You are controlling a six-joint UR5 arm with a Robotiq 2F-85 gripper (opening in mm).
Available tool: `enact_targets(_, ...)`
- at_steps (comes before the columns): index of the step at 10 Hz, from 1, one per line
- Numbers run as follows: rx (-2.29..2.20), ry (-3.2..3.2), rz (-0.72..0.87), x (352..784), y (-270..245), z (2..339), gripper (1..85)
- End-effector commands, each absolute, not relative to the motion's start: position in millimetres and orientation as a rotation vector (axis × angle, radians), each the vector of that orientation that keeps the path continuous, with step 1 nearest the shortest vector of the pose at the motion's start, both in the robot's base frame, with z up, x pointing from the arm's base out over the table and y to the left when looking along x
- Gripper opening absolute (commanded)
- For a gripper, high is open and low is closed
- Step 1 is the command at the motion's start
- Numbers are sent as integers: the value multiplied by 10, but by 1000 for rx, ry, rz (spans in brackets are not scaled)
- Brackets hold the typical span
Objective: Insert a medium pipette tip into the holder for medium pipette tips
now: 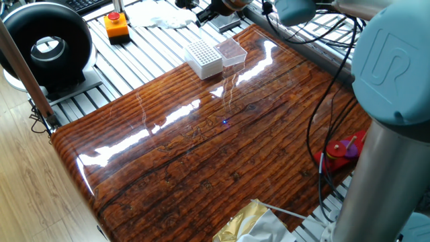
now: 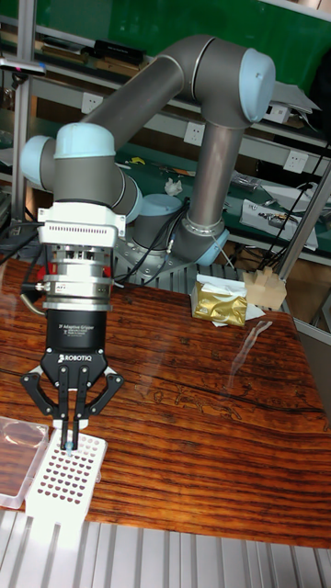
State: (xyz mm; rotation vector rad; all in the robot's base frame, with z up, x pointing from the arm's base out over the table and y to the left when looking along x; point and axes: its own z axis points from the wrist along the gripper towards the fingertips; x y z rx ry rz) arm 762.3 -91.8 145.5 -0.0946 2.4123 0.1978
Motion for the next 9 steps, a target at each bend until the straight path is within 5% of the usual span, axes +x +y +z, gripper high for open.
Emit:
enact_targets(1,-87,2340,211,7733,-903,1595,10)
enact_targets(9,-98,2241,191,7924,-929,1729,10)
